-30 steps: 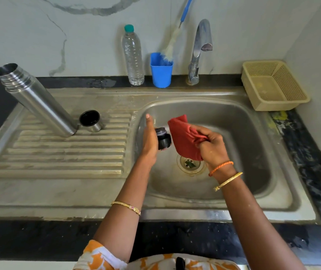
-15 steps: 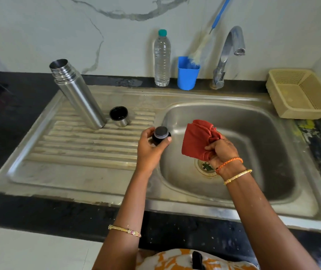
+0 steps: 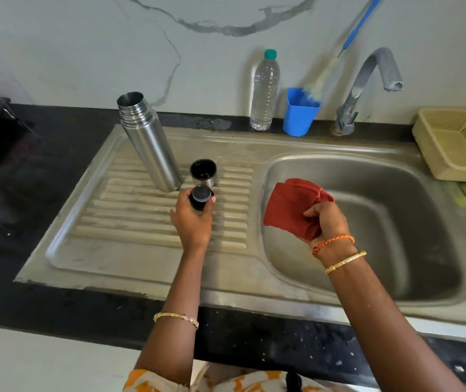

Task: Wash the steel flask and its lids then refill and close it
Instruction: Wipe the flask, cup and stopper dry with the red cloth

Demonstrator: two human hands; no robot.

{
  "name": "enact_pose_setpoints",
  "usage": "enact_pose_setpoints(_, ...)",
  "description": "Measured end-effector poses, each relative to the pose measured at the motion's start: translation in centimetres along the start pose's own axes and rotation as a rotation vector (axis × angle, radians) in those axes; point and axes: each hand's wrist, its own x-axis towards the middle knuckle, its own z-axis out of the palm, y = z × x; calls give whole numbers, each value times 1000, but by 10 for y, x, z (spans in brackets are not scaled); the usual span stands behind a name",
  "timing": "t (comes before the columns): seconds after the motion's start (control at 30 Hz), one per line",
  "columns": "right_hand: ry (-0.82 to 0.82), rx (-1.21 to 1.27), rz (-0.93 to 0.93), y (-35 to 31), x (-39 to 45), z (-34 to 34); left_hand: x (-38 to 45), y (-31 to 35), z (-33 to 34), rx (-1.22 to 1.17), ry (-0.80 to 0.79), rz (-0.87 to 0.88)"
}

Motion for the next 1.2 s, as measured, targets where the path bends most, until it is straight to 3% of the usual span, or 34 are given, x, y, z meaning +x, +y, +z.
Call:
enact_pose_setpoints(0.57,-94,49,56,26,-22,19,26,-34,-19,305,-124,-29)
enact_pose_setpoints(0.67,-114,68,58,29,-20,19,10,-16,-22,366,-22,29)
enact_pose_setpoints(0.77,-126,70,46,31,-15,16,-10,10,-14,238,19,213)
enact_pose_setpoints(0.83,-119,81,25,29,-13,10,-20,28,-4,8,-248,176)
enact_pose_setpoints(0.93,-138,101,16,22,-7,-2,-29,68,14,-109,-830,-257)
enact_pose_setpoints(1.0,-117,104,13,12,-2,-15,-31,86,31,-125,-1140,-449)
enact_pose_setpoints(1.07,-104,86,-1,1,6,-32,-31,94,53,-172,-1304,-507)
enact_pose_setpoints(1.2,-67,57,-75,-41,26,-74,-28,125,115,-106,-1439,-441)
